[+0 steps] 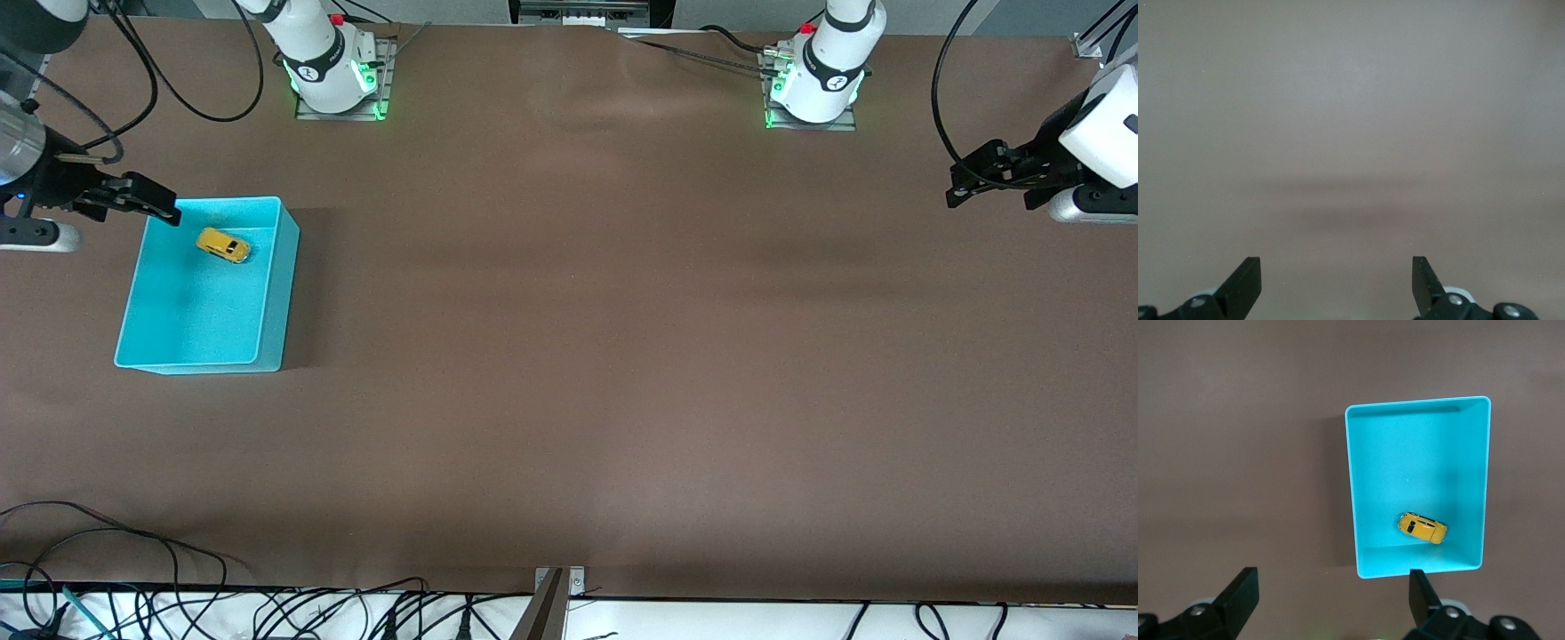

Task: Wind up and store yellow beetle car

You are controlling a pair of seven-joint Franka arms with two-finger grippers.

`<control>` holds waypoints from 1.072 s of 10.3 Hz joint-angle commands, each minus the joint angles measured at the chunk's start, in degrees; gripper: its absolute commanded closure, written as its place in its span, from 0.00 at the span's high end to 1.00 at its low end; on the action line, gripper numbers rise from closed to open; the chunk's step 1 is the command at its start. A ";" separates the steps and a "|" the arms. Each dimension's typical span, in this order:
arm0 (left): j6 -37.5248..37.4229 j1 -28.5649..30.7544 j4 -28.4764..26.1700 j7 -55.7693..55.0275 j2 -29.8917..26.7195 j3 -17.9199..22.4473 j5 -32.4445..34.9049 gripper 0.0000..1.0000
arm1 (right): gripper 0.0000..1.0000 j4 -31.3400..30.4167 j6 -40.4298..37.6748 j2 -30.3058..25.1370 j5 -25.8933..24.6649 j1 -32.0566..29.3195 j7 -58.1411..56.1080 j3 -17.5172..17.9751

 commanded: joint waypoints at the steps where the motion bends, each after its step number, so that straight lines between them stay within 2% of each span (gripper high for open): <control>1: -0.87 0.08 0.30 -0.08 -0.13 -0.18 -0.20 1.00 | 1.00 0.21 -1.63 0.28 -1.15 -0.46 -2.64 -1.57; 4: -0.87 0.08 0.30 -0.08 -0.13 -0.18 -0.20 1.00 | 1.00 -0.84 -1.20 0.28 -0.72 -0.55 -3.37 -2.98; 11: -0.87 0.17 0.30 -0.08 -0.13 -0.09 -0.20 1.00 | 1.00 1.18 -0.58 1.86 0.69 -0.73 -2.40 -2.99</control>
